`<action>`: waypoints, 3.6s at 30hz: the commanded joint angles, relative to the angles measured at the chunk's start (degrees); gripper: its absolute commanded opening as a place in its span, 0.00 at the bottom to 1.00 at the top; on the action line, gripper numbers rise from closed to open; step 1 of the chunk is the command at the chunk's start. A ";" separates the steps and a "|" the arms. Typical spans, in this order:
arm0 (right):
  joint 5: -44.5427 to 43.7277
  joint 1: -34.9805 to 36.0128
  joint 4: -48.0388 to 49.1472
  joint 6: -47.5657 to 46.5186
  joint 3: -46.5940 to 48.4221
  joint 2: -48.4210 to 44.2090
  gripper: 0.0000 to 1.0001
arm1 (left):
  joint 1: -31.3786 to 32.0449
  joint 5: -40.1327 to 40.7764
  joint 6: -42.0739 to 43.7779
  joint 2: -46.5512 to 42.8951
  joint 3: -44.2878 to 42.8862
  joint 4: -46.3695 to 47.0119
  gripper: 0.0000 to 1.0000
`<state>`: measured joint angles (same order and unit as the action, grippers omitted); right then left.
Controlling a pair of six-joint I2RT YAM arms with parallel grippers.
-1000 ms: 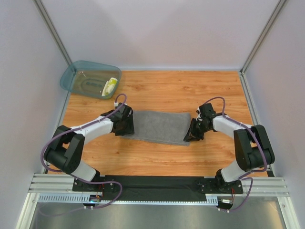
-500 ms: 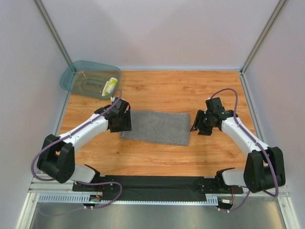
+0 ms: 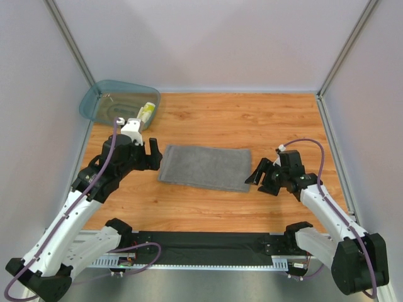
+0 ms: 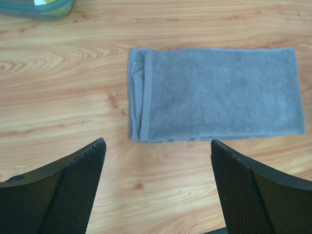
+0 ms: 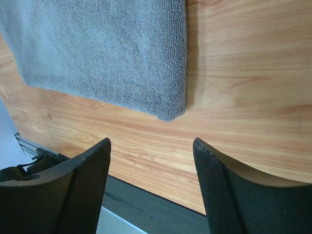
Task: Roll the towels
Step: Roll the towel
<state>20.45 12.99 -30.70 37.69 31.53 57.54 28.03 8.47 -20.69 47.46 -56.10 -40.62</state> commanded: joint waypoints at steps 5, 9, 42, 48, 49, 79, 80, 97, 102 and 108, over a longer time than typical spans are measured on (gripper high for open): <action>-4.44 -0.16 -0.24 5.63 -2.26 -5.15 0.70 | -0.08 3.04 7.41 0.88 0.54 -0.34 0.85; -6.64 -0.42 -0.77 6.17 -0.78 -2.45 0.69 | -0.08 4.72 6.63 0.97 0.64 -2.01 0.79; -17.20 -22.84 -23.53 -1.83 28.42 -11.84 0.78 | 44.12 10.95 -11.57 79.36 -56.05 -0.51 0.73; -15.79 -23.54 -23.36 -4.11 27.62 -10.87 0.78 | 44.83 14.46 -14.64 83.58 -57.20 -2.88 0.73; -15.35 -23.89 -23.27 -4.29 27.53 -10.61 0.78 | 44.83 15.25 -14.91 84.28 -57.28 -3.32 0.73; 10.29 -23.20 -3.70 2.46 11.99 8.45 0.79 | 43.78 17.12 -24.92 68.47 -24.52 9.59 0.02; 11.45 -22.49 -2.19 2.82 10.93 9.69 0.80 | 43.78 16.50 -25.28 67.07 -23.54 11.16 0.02; 12.69 -4.13 13.64 6.16 12.85 32.28 0.81 | 43.86 12.89 -29.23 55.99 -13.78 16.10 0.00; 9.18 -0.26 14.44 6.34 14.26 37.11 0.77 | 43.86 12.97 -30.64 53.88 -11.50 16.36 0.00; 8.47 0.19 16.72 6.69 14.09 40.81 0.54 | 43.86 12.36 -31.43 50.89 -9.47 17.24 0.00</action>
<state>32.88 13.06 -16.36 44.51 45.21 95.70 71.81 21.34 -50.30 101.75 -66.19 -25.30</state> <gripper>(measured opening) 0.577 0.102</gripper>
